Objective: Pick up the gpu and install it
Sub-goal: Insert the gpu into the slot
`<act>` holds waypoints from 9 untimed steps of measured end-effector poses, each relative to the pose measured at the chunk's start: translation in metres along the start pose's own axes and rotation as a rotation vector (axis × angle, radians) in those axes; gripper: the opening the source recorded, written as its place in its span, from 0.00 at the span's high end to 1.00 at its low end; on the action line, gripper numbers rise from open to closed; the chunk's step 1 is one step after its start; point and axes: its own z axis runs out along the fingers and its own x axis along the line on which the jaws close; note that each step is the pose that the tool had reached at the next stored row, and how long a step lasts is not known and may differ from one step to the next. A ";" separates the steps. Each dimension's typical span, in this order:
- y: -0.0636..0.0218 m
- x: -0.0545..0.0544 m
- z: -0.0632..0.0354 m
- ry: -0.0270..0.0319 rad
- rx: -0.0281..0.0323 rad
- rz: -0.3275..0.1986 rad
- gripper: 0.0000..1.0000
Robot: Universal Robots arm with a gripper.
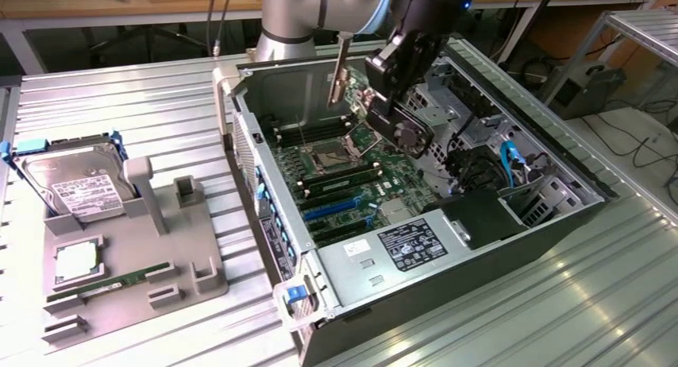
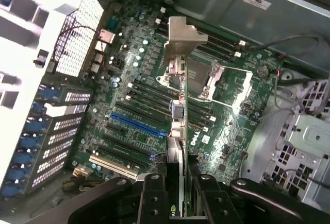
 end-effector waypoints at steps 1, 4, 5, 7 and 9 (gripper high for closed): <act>-0.0001 0.000 0.0011 0.0011 0.0001 -0.019 0.74; -0.0003 0.000 0.0047 0.0047 0.0003 -0.088 0.74; -0.0003 0.000 0.0063 0.0063 0.0003 -0.116 0.74; -0.0005 0.000 0.0087 0.0087 0.0003 -0.162 0.74; -0.0006 0.000 0.0109 0.0108 0.0004 -0.202 0.74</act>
